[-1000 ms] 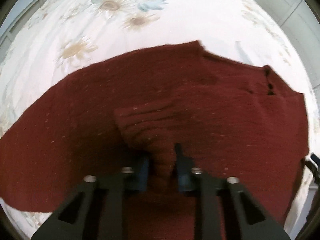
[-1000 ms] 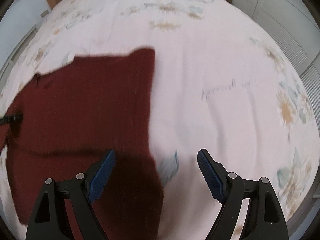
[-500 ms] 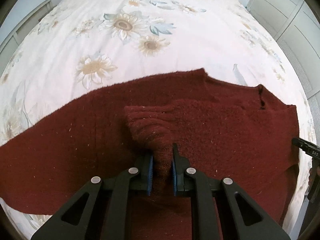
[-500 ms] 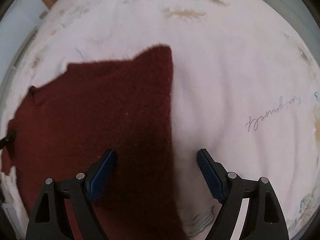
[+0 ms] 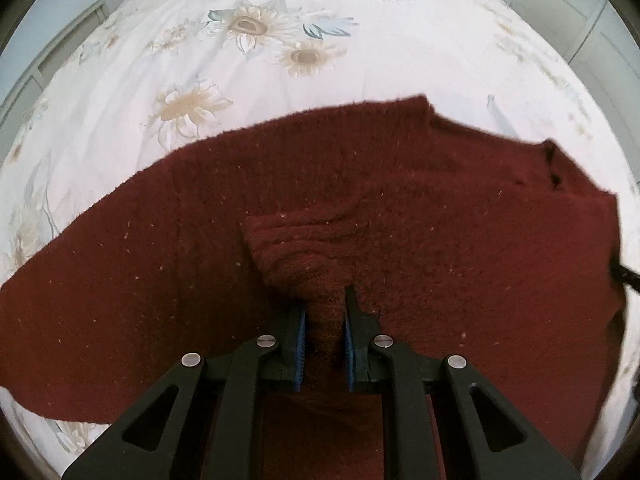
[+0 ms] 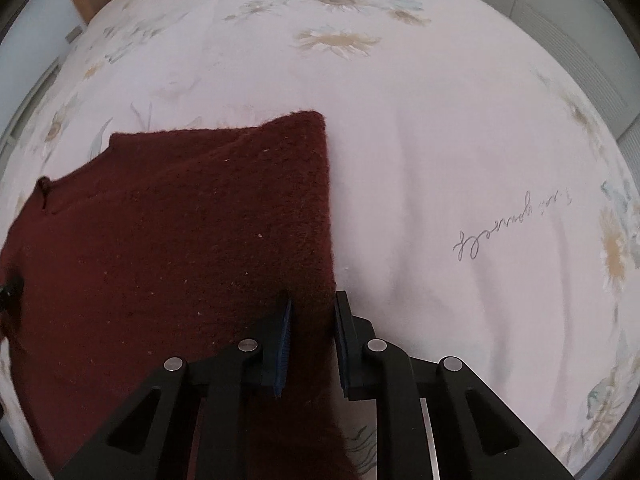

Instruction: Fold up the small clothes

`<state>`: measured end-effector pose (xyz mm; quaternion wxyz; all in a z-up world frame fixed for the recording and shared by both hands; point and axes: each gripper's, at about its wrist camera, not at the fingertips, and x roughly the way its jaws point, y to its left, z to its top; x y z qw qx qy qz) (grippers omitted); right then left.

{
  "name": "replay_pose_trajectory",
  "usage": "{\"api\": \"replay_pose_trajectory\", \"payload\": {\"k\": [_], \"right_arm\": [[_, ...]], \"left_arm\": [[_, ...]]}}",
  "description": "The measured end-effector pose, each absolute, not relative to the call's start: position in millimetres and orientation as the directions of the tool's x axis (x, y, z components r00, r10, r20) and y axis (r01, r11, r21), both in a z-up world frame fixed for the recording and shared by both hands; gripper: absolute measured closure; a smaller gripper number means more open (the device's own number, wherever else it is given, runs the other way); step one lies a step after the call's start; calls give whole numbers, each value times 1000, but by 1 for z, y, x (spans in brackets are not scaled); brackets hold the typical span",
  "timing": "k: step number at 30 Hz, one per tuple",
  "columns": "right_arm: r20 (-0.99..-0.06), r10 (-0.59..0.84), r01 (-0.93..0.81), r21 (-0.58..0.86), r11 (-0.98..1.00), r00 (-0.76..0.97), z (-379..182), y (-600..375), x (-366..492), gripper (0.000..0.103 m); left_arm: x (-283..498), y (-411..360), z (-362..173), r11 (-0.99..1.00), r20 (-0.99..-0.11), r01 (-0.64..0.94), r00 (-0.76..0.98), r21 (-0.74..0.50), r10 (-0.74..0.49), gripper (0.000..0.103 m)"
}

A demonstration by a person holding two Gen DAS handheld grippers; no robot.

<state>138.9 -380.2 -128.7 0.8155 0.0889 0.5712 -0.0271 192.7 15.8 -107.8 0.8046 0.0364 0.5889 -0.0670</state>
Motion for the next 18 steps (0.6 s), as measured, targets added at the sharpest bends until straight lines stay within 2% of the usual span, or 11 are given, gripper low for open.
{"api": "replay_pose_trajectory", "payload": {"k": [3,5,8,10,11,13,15,16,18], "right_arm": [[-928,69,159,136,978,367,-121,-380,138,69],[-922,55,166,128,978,383,-113,-380,135,44],[-899,40,149,116,982,435,-91,-375,126,27],[-883,47,132,122,984,467,-77,-366,121,21],[-875,49,122,122,985,482,-70,-361,118,20],[-853,62,87,124,988,518,-54,-345,113,17],[-836,74,56,124,991,544,-44,-329,110,10],[-826,82,33,121,992,558,-38,-317,108,1],[-815,93,-7,109,994,573,-34,-298,102,0]], "left_arm": [[187,12,-106,986,-945,163,325,20,-34,84],[185,14,-101,988,-945,151,327,18,-33,83],[179,13,-88,990,-945,138,326,28,-19,74],[173,11,-73,989,-934,139,357,45,-8,53],[170,9,-67,989,-929,145,369,36,-20,46],[163,5,-51,988,-918,156,394,11,-52,15],[155,-5,-36,985,-905,172,419,-6,-79,2],[152,-9,-31,984,-897,176,434,-7,-84,2],[147,-21,-25,981,-886,194,453,-12,-101,1]]}}
